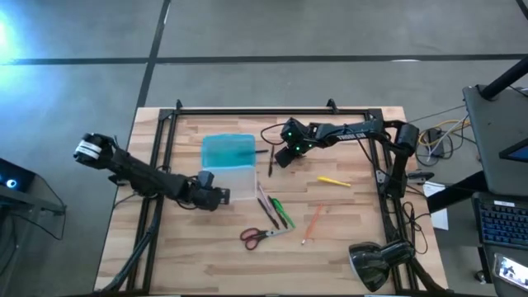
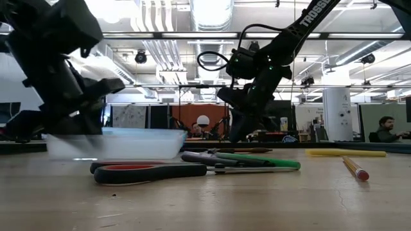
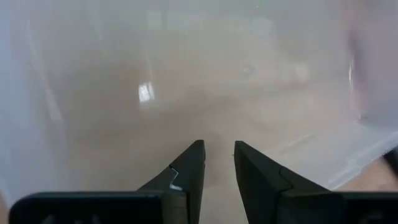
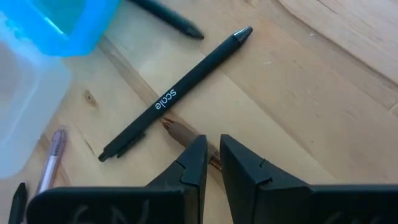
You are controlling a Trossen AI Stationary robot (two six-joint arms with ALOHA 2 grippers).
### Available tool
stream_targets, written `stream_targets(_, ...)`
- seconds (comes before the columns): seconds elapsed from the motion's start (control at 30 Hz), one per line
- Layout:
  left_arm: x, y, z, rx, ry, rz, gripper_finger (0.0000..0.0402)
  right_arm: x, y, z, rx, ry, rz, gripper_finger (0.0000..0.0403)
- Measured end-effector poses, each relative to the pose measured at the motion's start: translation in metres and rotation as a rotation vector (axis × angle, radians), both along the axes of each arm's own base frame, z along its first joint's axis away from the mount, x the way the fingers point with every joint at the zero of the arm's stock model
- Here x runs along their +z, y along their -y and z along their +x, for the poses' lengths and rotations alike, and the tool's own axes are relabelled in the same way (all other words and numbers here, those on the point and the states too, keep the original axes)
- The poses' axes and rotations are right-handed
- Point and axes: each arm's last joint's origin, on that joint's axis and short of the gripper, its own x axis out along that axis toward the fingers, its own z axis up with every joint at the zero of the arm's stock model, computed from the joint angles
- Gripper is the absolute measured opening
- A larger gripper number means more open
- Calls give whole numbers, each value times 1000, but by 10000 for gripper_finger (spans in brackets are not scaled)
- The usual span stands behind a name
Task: Pick & place school supplies into a supply box
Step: Prepare the blue supply box
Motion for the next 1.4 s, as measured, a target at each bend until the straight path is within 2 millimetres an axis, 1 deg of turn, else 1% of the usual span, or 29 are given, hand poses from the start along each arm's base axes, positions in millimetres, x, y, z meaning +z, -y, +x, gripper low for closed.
stream_targets(0.13,-10,8,-11,-9,-58,-45,76,0,0,0,1,0,-1,38)
stream_targets(0.27,-17,14,-17,73,-53,-80,76,0,0,0,1,-1,-1,38)
stream_targets(0.47,-22,17,-18,184,-39,-110,76,0,0,0,3,-1,-9,38)
stream_targets(0.6,-21,17,-17,199,-7,-112,76,4,-1,6,114,61,-51,38)
stream_targets(0.7,-20,18,-13,198,27,-132,76,14,-4,15,210,100,-113,38)
stream_targets(0.8,-18,21,-9,167,71,-191,76,24,-4,22,279,131,-173,41)
stream_targets(0.87,-14,22,-6,137,79,-198,76,30,-3,26,312,148,-209,52)
stream_targets(0.97,-6,23,-4,99,100,-191,76,37,-1,30,348,157,-246,86)
stream_targets(1.13,0,21,-7,104,117,-172,76,36,-3,32,445,144,-308,163)
stream_targets(1.23,1,20,-8,122,125,-147,76,32,-10,31,541,122,-356,198)
stream_targets(1.33,-1,18,-8,159,133,-134,76,29,-16,32,609,114,-406,215)
stream_targets(1.4,-1,17,-8,163,137,-130,76,27,-17,33,602,118,-441,219)
